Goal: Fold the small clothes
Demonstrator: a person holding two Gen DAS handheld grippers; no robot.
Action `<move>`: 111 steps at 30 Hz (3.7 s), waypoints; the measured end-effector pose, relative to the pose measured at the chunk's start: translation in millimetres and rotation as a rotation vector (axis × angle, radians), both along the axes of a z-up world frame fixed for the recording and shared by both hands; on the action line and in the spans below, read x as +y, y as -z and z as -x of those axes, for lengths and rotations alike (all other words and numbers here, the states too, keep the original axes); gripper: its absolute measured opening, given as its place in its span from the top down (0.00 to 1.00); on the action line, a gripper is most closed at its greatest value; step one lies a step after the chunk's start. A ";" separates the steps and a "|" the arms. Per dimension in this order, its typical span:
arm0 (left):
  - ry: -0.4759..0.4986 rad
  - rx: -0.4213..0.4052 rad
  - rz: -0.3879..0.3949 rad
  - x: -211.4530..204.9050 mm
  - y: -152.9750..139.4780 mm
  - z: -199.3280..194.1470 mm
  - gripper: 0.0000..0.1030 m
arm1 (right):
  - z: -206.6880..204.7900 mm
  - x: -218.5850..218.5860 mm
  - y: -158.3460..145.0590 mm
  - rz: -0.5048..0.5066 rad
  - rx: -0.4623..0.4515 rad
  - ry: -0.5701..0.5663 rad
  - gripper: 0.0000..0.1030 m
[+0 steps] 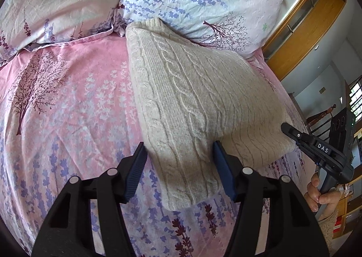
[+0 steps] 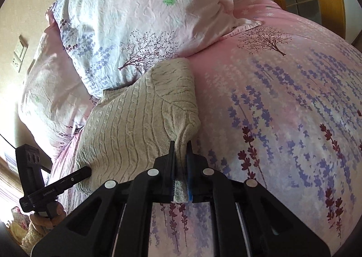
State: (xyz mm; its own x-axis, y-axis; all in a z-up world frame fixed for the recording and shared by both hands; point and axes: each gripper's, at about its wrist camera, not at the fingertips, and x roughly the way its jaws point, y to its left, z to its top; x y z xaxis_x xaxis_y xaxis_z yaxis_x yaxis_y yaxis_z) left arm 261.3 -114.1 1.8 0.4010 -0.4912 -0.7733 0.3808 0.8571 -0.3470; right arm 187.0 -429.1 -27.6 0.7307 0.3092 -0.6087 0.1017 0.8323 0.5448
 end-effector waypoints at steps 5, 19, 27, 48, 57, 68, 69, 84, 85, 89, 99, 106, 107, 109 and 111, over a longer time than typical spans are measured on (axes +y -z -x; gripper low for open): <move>-0.010 0.014 0.017 2.0 0.3 0.0 0.48 | -2.1 3.8 1.0 0.042 0.013 -0.004 0.92; -0.047 0.047 0.213 38.3 -15.9 -0.8 0.29 | -2.4 -7.7 -3.9 -0.007 0.063 -0.033 0.68; -0.102 0.031 0.284 57.8 -35.2 -24.7 0.17 | -28.8 -48.4 -23.0 -0.196 0.053 -0.006 0.26; -0.110 0.196 0.344 16.4 12.3 -81.1 0.20 | -116.4 -37.1 22.9 -0.385 0.241 -0.165 0.40; -0.136 0.217 0.392 17.0 22.9 -78.6 0.50 | -119.1 -24.6 32.9 -0.478 0.197 -0.215 0.67; -0.104 0.100 0.387 79.4 -21.6 -38.7 0.64 | -107.1 52.6 -24.4 -0.360 0.053 -0.347 0.72; -0.118 0.093 0.387 93.9 -24.9 -34.9 0.64 | -108.4 65.6 -27.1 -0.343 0.044 -0.366 0.72; -0.245 0.078 0.247 179.6 -7.8 -31.4 0.53 | -122.4 130.1 2.5 -0.257 0.158 -0.389 0.60; -0.255 0.037 0.217 179.3 -15.7 -25.8 0.53 | -120.1 123.7 -2.3 -0.263 0.137 -0.370 0.59; -0.263 -0.174 0.149 178.8 -54.6 7.1 0.53 | -123.7 101.6 -10.0 -0.289 0.110 -0.309 0.59; -0.072 -0.140 0.079 110.5 -39.6 16.3 0.51 | -115.9 97.9 -0.3 -0.215 0.085 -0.235 0.91; -0.099 -0.152 0.013 91.6 -25.2 7.2 0.50 | -122.8 107.2 6.6 -0.077 0.135 -0.214 0.90; -0.101 -0.163 -0.004 89.8 -26.7 9.8 0.50 | -116.5 107.5 -1.4 -0.042 0.113 -0.214 0.86; -0.088 -0.190 0.007 91.5 -33.5 19.8 0.49 | -98.4 108.5 -20.8 0.007 0.043 -0.214 0.77; -0.077 -0.220 0.019 97.3 -41.7 34.0 0.49 | -72.9 109.1 -41.6 0.033 -0.043 -0.248 0.62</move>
State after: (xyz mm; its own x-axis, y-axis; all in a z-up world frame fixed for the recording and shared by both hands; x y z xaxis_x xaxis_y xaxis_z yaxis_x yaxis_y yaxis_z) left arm 227.3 -16.7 43.5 0.5952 -0.4668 -0.6541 0.3830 0.8804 -0.2797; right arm 259.9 -320.0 14.0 0.6607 0.4627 -0.5911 -0.1303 0.8462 0.5167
